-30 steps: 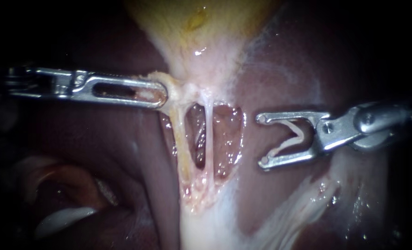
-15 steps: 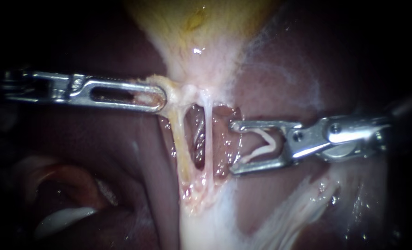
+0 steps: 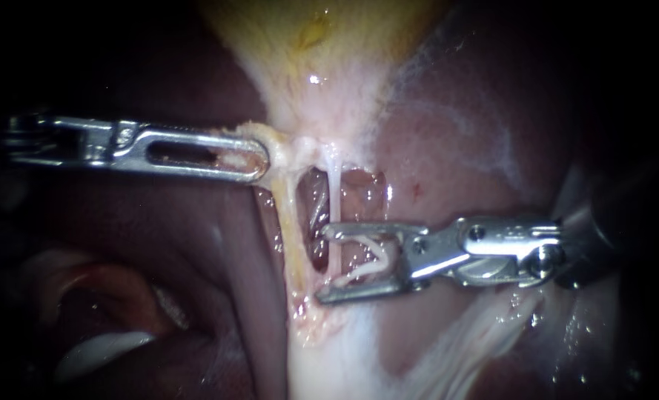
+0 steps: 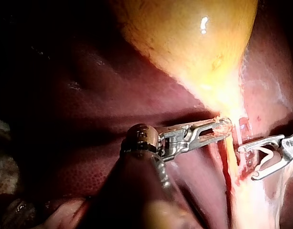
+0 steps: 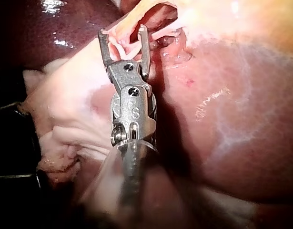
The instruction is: Clipping first clip left tube
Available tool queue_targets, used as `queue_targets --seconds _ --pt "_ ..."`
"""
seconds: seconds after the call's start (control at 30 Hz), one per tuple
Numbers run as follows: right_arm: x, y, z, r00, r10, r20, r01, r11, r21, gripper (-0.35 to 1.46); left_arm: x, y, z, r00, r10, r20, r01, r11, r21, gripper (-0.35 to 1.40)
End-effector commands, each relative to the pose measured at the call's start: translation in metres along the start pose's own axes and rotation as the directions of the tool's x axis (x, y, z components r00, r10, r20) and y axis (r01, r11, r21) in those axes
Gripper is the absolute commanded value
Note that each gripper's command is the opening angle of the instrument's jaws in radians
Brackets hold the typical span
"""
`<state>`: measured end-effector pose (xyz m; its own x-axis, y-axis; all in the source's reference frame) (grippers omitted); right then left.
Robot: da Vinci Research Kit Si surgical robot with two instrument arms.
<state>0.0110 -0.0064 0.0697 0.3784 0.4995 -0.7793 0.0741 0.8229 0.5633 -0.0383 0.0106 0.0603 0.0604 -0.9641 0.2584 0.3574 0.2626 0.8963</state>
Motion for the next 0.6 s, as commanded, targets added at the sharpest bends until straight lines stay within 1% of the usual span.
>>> queue_targets --seconds 0.03,0.2,0.3,0.37,0.43,0.6 --pt "-0.0001 0.0001 0.0004 1.000 -0.002 0.001 0.002 1.000 -0.002 0.50 0.0000 -0.0001 0.0000 1.0000 0.001 -0.001 -0.001 1.000 -0.001 -0.35" --pt "-0.0005 0.0007 0.0028 1.000 0.008 0.002 -0.008 1.000 0.010 0.50 -0.0001 -0.0002 0.0001 1.0000 0.000 0.000 0.000 1.000 -0.001 -0.35" --pt "-0.0005 0.0008 0.0040 1.000 0.023 0.003 -0.023 0.999 0.030 0.50 -0.0001 -0.0002 0.0001 1.0000 0.000 0.000 0.000 1.000 -0.001 -0.35" --pt "-0.0003 0.0006 0.0045 0.999 0.035 0.003 -0.035 0.998 0.045 0.50 -0.0001 -0.0002 0.0001 1.0000 0.000 -0.001 0.000 1.000 -0.001 -0.35" --pt "0.0000 0.0001 0.0048 0.998 0.062 0.008 -0.062 0.995 0.072 0.49 -0.0002 -0.0002 0.0001 1.0000 0.000 -0.001 0.000 1.000 -0.001 -0.35" --pt "0.0006 -0.0005 0.0055 0.994 0.105 -0.007 -0.104 0.987 0.120 0.48 -0.0002 -0.0002 0.0001 1.0000 -0.001 -0.001 0.001 1.000 -0.001 -0.35"
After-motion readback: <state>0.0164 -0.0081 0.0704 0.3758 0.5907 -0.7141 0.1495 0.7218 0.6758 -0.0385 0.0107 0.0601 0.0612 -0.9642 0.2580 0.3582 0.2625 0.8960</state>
